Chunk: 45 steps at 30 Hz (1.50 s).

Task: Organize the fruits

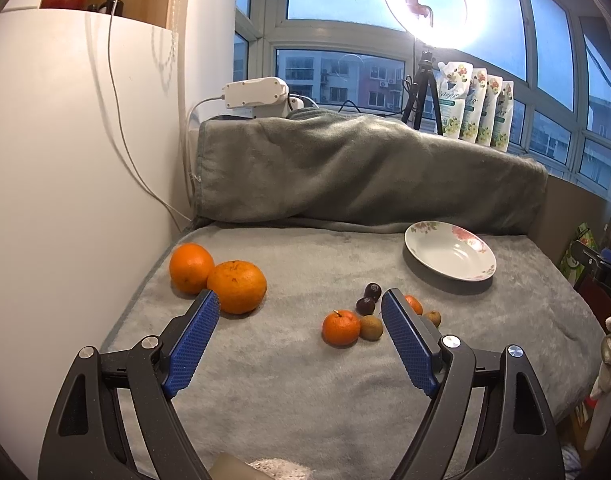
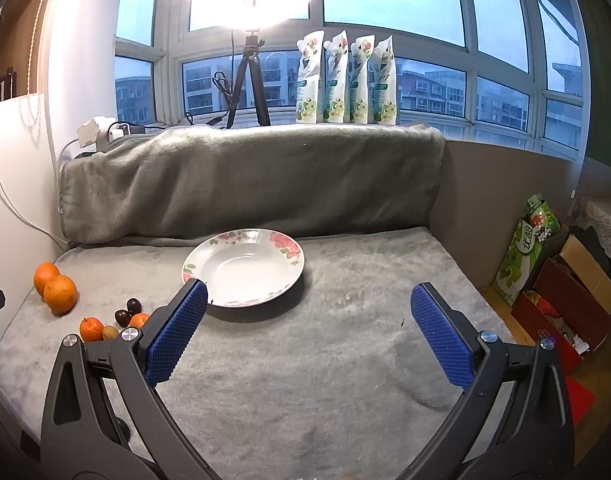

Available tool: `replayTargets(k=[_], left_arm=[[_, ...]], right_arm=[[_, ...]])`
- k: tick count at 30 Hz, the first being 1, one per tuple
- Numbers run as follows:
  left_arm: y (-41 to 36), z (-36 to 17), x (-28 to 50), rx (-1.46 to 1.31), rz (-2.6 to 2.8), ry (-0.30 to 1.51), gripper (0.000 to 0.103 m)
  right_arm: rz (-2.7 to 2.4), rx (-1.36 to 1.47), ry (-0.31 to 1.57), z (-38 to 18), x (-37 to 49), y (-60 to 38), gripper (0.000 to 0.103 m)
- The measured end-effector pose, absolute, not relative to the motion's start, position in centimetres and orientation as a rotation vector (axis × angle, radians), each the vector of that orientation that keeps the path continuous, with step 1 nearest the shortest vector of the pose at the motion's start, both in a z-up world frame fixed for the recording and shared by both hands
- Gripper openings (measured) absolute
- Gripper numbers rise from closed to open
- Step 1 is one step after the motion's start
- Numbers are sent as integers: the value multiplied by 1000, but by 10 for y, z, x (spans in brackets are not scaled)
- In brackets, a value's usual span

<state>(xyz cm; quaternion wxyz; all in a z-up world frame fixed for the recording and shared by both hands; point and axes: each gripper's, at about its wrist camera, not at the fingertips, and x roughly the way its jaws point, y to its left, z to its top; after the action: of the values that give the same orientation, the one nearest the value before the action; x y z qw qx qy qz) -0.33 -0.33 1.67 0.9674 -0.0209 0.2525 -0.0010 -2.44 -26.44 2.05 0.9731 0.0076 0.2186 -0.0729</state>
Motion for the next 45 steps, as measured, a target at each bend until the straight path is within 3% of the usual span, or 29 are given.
replayTargets(k=[26, 37, 39, 45], left_arm=[[38, -29, 31, -139, 29, 680, 83], [63, -43, 46, -210, 40, 696, 81], [68, -46, 50, -229, 41, 698, 75], [79, -52, 58, -256, 38, 710, 74]], right_arm=[[135, 11, 597, 8, 37, -225, 103], [456, -74, 703, 12, 97, -137, 103], [507, -67, 737, 8, 110, -121, 103], [613, -60, 827, -3, 140, -73, 103]])
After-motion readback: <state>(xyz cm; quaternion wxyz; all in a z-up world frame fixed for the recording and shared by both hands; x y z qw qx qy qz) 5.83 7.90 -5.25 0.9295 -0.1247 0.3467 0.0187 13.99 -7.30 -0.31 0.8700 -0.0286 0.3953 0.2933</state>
